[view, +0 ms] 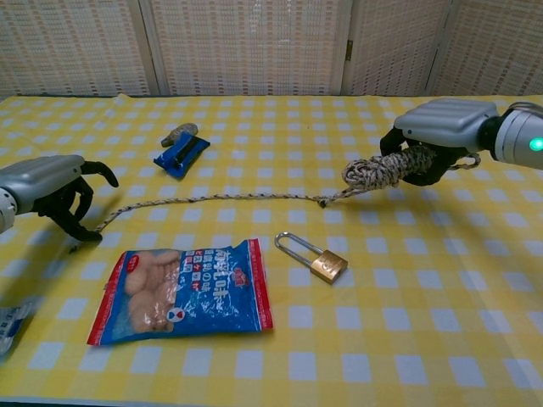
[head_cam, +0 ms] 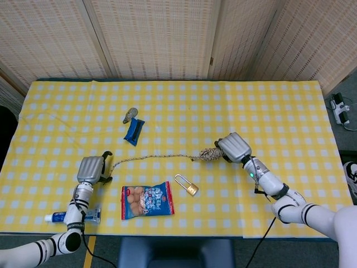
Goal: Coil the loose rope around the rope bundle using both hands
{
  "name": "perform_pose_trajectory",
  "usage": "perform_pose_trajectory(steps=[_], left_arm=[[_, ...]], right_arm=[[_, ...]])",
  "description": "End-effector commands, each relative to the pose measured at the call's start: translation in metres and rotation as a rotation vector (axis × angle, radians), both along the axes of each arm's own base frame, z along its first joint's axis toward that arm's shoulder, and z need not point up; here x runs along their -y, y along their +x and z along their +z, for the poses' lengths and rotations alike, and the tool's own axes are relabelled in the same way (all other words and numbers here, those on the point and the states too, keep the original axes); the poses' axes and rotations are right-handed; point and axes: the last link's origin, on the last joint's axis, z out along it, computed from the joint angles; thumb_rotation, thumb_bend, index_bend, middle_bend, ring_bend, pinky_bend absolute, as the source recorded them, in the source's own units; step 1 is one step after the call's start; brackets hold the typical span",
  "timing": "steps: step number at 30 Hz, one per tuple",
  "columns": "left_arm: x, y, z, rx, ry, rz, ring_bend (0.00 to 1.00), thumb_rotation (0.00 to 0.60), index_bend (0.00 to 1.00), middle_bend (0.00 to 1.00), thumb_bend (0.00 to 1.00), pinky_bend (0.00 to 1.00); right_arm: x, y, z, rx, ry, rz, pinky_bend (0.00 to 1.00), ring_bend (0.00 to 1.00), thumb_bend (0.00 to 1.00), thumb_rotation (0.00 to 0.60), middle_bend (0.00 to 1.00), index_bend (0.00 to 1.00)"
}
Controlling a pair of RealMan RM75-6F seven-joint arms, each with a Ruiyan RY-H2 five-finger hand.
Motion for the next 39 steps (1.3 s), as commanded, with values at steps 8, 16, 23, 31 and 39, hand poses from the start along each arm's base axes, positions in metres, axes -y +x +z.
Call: perform_pose_trajectory(steps=[8,16,23,31,39], left_arm=[[-0.004,-0.009,0.004,0.004,0.037,0.038,0.74,0.6,0.38,0.73,0.26,0.78],[-0.003,-0.011,0.001,0.017,0.032,0.044,0.74,0.6,0.44,0.74,0.32,0.78],[-0.004,-0.013,-0.002,0.026,0.029,0.045,0.75,0.6,0.48,0.75,0.4,0.78],[-0.005,-0.016,-0.004,0.023,0.03,0.06,0.75,0.6,0.49,0.75,0.42,0.78],[-0.007,-0.019,-0.005,0.029,0.029,0.073,0.75,0.6,0.51,0.75,0.46,0.78]], right_arm=[[0.0,-0.001,-0.001,-0.002,0.002,0.001,0.54,0.61,0.53,0.6,0.53,0.65],[-0.001,-0.001,-0.001,-0.002,0.0,0.0,0.55,0.61,0.53,0.6,0.53,0.65],[-0.002,-0.003,0.001,-0.004,-0.003,-0.005,0.55,0.61,0.53,0.6,0.53,0.65],[-0.002,-0.004,0.0,-0.008,-0.001,-0.007,0.55,0.61,0.53,0.6,0.53,0.65],[-0.001,-0.005,-0.001,-0.007,-0.002,-0.01,0.55,0.62,0.53,0.6,0.53,0.65]])
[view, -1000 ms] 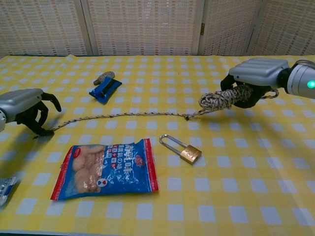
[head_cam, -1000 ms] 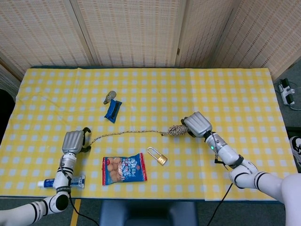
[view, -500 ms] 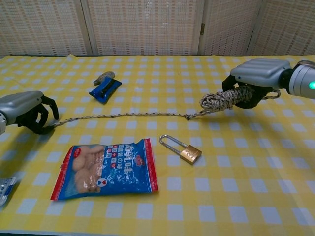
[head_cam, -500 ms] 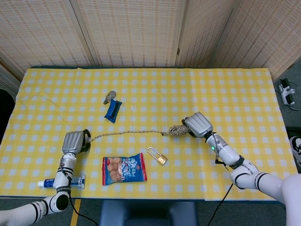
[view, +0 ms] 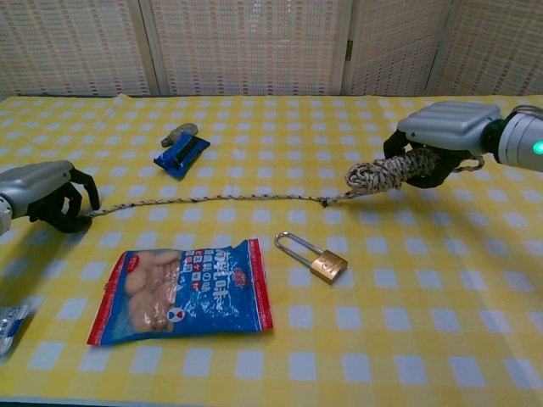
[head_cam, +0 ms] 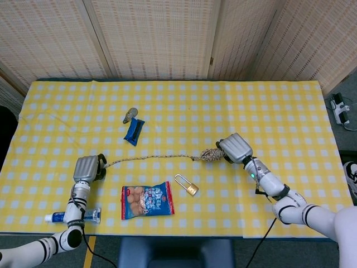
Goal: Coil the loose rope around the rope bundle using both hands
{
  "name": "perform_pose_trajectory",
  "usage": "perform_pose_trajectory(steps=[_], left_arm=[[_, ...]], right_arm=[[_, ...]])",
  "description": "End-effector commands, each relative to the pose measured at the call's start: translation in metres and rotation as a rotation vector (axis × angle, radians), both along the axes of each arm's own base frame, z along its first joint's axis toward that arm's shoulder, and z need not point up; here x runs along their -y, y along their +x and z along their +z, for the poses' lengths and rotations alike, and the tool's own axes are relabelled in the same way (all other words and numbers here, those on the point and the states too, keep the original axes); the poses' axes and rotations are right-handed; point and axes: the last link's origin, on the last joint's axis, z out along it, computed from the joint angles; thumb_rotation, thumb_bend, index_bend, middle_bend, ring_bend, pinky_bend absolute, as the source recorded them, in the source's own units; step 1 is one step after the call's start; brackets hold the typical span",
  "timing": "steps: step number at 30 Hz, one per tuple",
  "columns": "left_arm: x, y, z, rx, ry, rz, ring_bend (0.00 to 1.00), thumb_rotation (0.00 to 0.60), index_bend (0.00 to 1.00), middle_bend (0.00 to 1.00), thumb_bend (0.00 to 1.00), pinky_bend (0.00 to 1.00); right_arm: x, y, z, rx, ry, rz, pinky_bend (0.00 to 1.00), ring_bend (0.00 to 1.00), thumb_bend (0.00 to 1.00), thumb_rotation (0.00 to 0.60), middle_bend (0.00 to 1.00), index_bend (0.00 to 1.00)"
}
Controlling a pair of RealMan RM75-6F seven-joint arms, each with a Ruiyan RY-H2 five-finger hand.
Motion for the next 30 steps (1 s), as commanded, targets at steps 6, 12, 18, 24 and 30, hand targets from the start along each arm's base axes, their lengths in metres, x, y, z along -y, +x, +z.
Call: perform_pose_trajectory(steps=[6,12,18,24,30], left_arm=[[-0.0005,-0.0005,-0.0031,0.011,0.002,0.003,0.76,0.6,0.53,0.76,0.49,0.78],[-0.0011,-0.0015,-0.0055,0.018,0.016,0.001,0.77,0.6,0.55,0.77,0.49,0.78],[-0.002,-0.0024,-0.0071,0.029,0.029,-0.001,0.77,0.6,0.57,0.78,0.49,0.78],[-0.0025,-0.0018,-0.0074,0.05,0.047,-0.013,0.79,0.6,0.61,0.79,0.49,0.79],[-0.0029,0.001,0.0002,0.074,0.084,-0.053,0.81,0.6,0.65,0.82,0.49,0.81]], right_arm=[[0.0003,-0.0012,-0.0003,-0.001,0.001,-0.004,0.55,0.61,0.53,0.6,0.53,0.65],[0.0008,-0.0025,-0.0006,-0.002,0.001,-0.009,0.55,0.61,0.53,0.6,0.53,0.65],[0.0008,-0.0032,-0.0012,-0.003,0.002,-0.011,0.56,0.61,0.53,0.6,0.53,0.65],[0.0011,-0.002,0.0004,0.005,-0.003,-0.009,0.56,0.62,0.53,0.6,0.53,0.66],[0.001,0.0011,0.0079,0.04,-0.018,-0.006,0.56,0.63,0.53,0.6,0.54,0.67]])
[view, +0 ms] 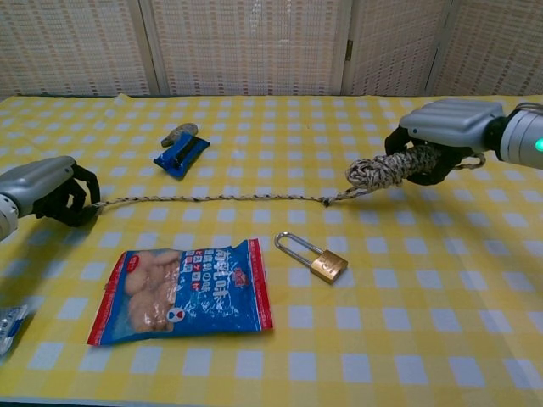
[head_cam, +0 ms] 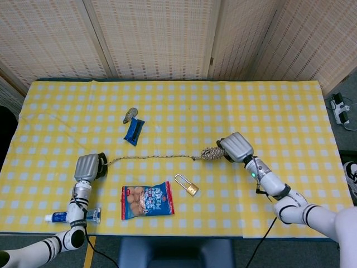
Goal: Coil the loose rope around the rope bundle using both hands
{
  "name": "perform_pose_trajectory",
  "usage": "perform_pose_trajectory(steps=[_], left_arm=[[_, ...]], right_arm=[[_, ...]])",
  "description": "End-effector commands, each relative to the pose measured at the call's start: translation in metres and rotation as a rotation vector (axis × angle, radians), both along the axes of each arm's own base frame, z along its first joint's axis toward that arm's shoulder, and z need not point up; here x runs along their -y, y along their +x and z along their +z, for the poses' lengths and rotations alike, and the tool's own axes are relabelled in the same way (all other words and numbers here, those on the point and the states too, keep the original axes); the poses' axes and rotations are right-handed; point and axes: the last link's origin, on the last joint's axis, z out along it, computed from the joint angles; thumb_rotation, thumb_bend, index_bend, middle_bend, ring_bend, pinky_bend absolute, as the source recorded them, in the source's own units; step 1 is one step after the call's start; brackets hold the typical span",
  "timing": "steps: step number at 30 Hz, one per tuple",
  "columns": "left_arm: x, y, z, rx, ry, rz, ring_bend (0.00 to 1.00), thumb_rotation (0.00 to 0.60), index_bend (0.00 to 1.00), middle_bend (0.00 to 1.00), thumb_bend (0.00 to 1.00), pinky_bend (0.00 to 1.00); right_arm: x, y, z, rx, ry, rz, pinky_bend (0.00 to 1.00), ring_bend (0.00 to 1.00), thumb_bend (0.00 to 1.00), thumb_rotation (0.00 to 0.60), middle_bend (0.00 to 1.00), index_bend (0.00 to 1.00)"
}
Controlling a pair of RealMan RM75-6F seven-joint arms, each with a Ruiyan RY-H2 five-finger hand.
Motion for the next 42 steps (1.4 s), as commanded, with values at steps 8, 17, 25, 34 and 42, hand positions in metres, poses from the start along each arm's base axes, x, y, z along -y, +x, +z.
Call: perform_pose_trajectory(steps=[8,17,25,34,42], left_arm=[[0.002,0.012,0.031,0.026,0.05,-0.107,0.83,0.6,0.68,0.85,0.49,0.81],[0.0,0.04,0.076,0.109,0.051,-0.214,0.85,0.6,0.7,0.87,0.51,0.82],[-0.007,0.07,0.099,0.199,0.001,-0.257,0.87,0.6,0.73,0.89,0.53,0.83],[-0.021,0.1,0.109,0.236,-0.035,-0.292,0.87,0.6,0.73,0.89,0.54,0.83],[-0.029,0.143,0.123,0.323,-0.052,-0.347,0.87,0.6,0.73,0.89,0.56,0.83]], right_arm=[[-0.007,0.012,0.019,0.123,-0.017,0.015,0.57,0.66,0.55,0.6,0.57,0.69],[-0.026,0.026,0.032,0.292,0.027,0.016,0.6,0.69,0.55,0.6,0.61,0.74],[-0.042,0.04,0.035,0.419,0.087,0.033,0.64,0.75,0.55,0.6,0.66,0.81],[-0.058,0.056,0.026,0.531,0.171,0.033,0.69,0.8,0.57,0.6,0.72,0.89],[-0.065,0.074,0.005,0.56,0.247,0.02,0.72,0.84,0.58,0.6,0.76,0.93]])
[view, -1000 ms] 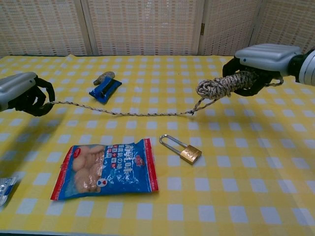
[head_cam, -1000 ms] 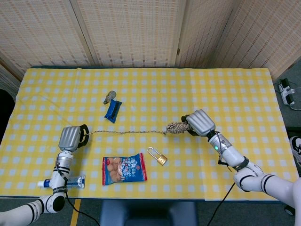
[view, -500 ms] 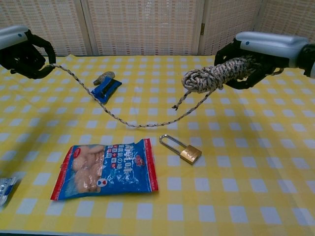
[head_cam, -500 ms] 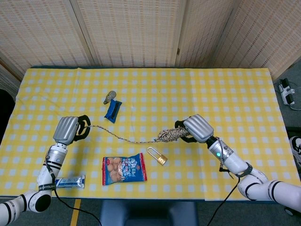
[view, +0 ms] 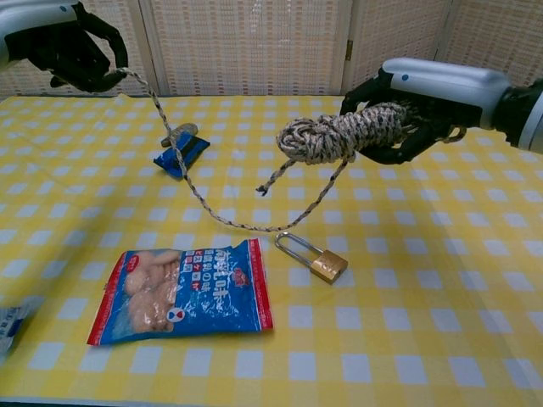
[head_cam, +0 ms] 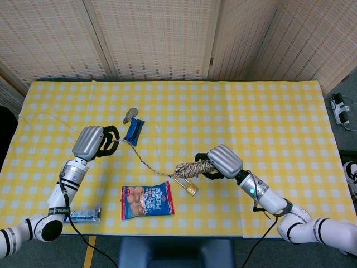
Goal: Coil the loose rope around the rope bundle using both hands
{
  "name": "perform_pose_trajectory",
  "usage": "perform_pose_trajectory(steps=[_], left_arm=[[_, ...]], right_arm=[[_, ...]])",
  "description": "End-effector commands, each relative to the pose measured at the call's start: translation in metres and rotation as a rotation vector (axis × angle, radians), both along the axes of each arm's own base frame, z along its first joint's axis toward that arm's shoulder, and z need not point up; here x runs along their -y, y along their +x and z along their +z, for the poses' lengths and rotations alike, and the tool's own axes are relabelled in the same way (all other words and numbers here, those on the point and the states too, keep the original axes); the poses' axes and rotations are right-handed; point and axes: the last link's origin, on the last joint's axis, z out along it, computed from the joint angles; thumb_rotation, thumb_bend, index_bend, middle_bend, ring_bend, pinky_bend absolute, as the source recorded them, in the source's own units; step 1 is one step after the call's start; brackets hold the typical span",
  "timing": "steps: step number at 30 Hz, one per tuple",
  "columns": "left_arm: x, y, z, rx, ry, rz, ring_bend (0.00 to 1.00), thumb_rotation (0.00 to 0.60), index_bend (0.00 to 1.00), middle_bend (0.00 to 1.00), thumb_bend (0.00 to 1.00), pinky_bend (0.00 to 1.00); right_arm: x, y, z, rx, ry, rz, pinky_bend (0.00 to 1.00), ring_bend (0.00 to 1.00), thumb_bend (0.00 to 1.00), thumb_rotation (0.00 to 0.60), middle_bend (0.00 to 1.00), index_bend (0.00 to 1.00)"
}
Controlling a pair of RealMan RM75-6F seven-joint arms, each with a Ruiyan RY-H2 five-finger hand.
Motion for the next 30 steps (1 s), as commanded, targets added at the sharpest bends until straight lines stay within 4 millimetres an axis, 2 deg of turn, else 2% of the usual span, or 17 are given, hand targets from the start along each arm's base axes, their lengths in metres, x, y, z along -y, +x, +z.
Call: perform_pose_trajectory(steps=[1,10,17,21,30], left_arm=[[-0.003,0.025,0.008,0.042,-0.014,-0.038,0.87,0.6,0.73,0.89,0.56,0.83],[0.002,0.074,0.015,0.089,-0.038,-0.124,0.87,0.6,0.73,0.89,0.56,0.83],[0.016,0.102,0.017,0.15,-0.084,-0.174,0.87,0.6,0.73,0.89,0.56,0.83],[0.026,0.11,0.017,0.198,-0.135,-0.197,0.87,0.6,0.73,0.89,0.56,0.83],[0.047,0.103,0.016,0.248,-0.213,-0.219,0.87,0.6,0.73,0.89,0.57,0.83]], right_arm=[[-0.003,0.011,-0.013,0.015,0.043,-0.002,0.73,0.84,0.58,0.6,0.76,0.94],[-0.004,0.038,-0.049,0.051,0.122,-0.035,0.75,0.85,0.6,0.6,0.77,0.95],[0.004,0.056,-0.075,0.095,0.114,-0.118,0.76,0.86,0.64,0.6,0.78,0.96],[0.009,0.066,-0.089,0.149,0.1,-0.187,0.76,0.86,0.64,0.6,0.78,0.96],[0.016,0.084,-0.11,0.313,0.038,-0.315,0.77,0.86,0.65,0.6,0.78,0.96]])
